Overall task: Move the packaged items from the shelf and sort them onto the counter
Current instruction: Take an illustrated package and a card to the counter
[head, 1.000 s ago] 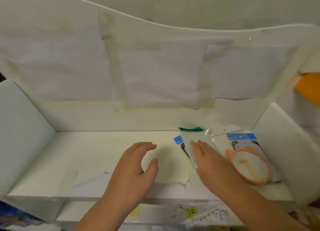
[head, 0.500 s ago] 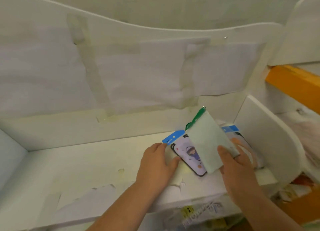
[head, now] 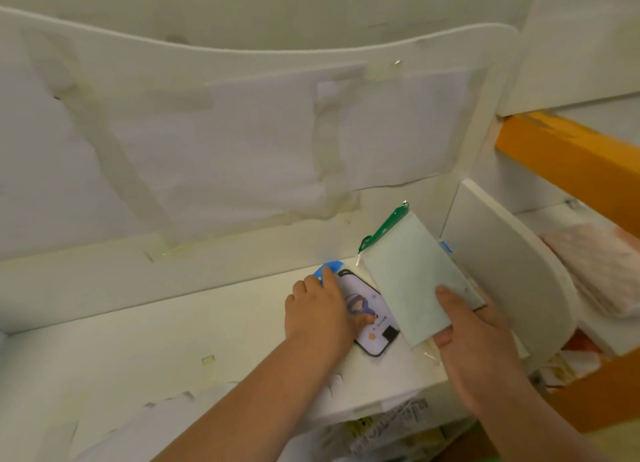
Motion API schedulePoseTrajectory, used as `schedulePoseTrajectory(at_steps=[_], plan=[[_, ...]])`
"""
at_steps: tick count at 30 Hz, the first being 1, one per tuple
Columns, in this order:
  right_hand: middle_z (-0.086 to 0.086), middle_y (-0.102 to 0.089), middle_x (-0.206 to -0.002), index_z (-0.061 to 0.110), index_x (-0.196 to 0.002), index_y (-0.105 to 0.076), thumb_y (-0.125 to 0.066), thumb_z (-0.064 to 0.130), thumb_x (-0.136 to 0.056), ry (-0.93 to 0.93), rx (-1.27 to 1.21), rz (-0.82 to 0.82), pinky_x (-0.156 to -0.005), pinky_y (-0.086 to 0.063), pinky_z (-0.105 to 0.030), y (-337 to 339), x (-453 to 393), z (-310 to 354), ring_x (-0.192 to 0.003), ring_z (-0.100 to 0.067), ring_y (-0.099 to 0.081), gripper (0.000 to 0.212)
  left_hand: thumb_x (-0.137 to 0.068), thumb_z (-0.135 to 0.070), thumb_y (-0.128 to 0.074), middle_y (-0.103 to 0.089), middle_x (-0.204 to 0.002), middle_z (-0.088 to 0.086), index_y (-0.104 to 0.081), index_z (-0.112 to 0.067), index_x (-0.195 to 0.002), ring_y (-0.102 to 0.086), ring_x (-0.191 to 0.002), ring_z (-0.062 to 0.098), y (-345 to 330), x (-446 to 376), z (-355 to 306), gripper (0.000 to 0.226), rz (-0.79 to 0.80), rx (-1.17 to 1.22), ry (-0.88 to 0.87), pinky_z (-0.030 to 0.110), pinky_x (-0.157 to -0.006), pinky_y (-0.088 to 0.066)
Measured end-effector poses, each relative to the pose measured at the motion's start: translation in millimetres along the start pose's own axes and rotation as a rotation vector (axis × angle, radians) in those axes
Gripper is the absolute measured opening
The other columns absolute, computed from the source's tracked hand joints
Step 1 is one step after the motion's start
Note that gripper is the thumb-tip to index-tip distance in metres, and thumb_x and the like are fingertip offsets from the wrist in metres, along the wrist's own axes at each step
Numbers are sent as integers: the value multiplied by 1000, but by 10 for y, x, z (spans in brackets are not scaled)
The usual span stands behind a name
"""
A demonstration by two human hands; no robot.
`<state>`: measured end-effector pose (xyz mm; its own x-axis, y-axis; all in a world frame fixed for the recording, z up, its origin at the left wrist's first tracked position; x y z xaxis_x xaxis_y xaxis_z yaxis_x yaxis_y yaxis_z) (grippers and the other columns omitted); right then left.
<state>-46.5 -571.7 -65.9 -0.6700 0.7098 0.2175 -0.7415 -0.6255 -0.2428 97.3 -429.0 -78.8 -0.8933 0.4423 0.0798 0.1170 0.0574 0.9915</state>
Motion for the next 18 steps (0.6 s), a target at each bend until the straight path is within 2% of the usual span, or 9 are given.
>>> schedulePoseTrajectory(at_steps=[2, 6, 9, 11, 13, 15, 18], plan=[[0, -76, -96, 22, -109, -65, -62, 25, -94, -6, -8, 9, -74, -57, -36, -7, -13, 37, -88, -20, -73, 15, -73, -84, -51, -46, -134, 6, -20, -13, -152, -44, -122, 26, 5, -22, 4, 111, 16, 5, 35, 36, -97, -38], [-5, -76, -106, 21, -115, -66, -61, 27, -94, -12, -44, 41, -89, -54, -46, -46, -70, 61, -100, -27, -71, 23, -63, -84, -62, -49, -124, 4, -40, -16, -133, -45, -116, 26, 21, -68, 64, 100, 97, 107, 134, 37, -89, -40], [-6, -75, -107, 22, -115, -65, -64, 32, -90, -32, -50, 57, -90, -54, -49, -62, -102, 62, -101, -29, -71, 27, -55, -84, -68, -51, -119, 3, -46, -18, -121, -48, -113, 26, 12, -109, 162, 95, 204, 214, 169, 36, -87, -43], [-6, -75, -105, 22, -113, -64, -66, 33, -89, -56, -47, 66, -89, -55, -50, -65, -111, 49, -101, -31, -70, 27, -53, -79, -72, -55, -114, 2, -49, -18, -112, -55, -106, 25, 45, -121, 233, 88, 218, 311, 184, 37, -85, -48], [-6, -74, -106, 25, -112, -63, -66, 35, -88, -70, -43, 66, -89, -55, -49, -75, -108, 65, -101, -30, -69, 27, -61, -65, -79, -59, -108, 3, -52, -16, -108, -60, -97, 23, 119, -103, 319, 73, 207, 492, 215, 37, -79, -52], [-5, -75, -104, 25, -110, -64, -66, 30, -89, -72, -77, 62, -88, -54, -46, -93, -108, 106, -101, -28, -70, 22, -74, -40, -81, -63, -105, 6, -52, -13, -106, -64, -89, 21, 217, -64, 429, 51, 222, 769, 250, 36, -68, -56], [-6, -77, -102, 15, -110, -66, -64, 22, -91, -78, -162, 65, -90, -53, -45, -163, -45, 219, -103, -30, -70, 20, -88, -5, -68, -69, -101, 19, -51, -8, -102, -72, -77, 26, 420, 60, 656, 21, 282, 1194, 315, 38, -64, -62]])
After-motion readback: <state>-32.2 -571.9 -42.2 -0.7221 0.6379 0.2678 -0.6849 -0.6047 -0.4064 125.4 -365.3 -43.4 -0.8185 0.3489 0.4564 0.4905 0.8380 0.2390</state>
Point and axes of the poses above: each hand's wrist, its own x-axis away from the middle knuckle, its own y-axis out of the back of the hand, z = x × y, the point moved 5 cm from there along -x, towards the middle knuckle
